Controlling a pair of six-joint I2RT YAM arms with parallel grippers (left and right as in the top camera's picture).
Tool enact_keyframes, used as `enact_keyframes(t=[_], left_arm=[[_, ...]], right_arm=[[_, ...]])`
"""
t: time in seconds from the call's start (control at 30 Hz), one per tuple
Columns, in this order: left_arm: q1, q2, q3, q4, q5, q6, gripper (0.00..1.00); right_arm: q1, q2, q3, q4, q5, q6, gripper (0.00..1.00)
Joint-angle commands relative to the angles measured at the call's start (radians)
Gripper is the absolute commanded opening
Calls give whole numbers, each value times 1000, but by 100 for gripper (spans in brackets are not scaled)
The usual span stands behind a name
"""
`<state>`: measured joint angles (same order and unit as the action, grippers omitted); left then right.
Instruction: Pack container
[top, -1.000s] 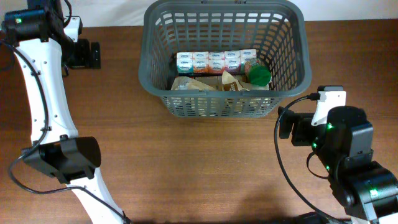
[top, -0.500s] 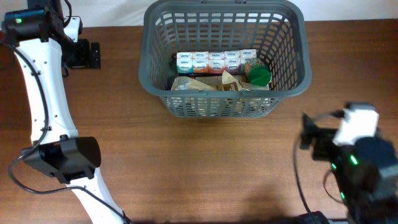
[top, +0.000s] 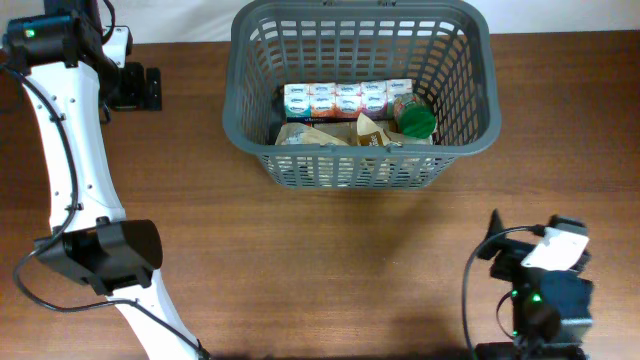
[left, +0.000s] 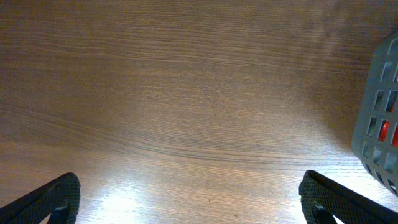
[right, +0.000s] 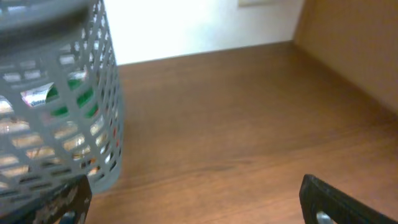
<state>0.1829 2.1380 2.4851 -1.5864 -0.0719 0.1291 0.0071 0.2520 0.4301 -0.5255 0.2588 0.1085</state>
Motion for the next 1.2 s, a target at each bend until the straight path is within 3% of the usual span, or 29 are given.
enact_keyframes(t=[0.0,0.2,0.37,0.73,1.17], left_arm=[[6,5,-3,-1,-4,-12,99],[6,5,-3,-1,-4,-12,99],[6,5,-3,-1,-4,-12,99],[6,5,-3,-1,-4,-12,99],[6,5,-3,-1,-4,-12,99]], right_arm=[[-8,-50,-145,101,-50,4,99],[-8,-122,-334,211,-49,4,99],[-7,-163,-340,239,-58,5,99],[-7,-249,-347,254,-315,4,99],[-7,-249,-347,254,-315,4,99]])
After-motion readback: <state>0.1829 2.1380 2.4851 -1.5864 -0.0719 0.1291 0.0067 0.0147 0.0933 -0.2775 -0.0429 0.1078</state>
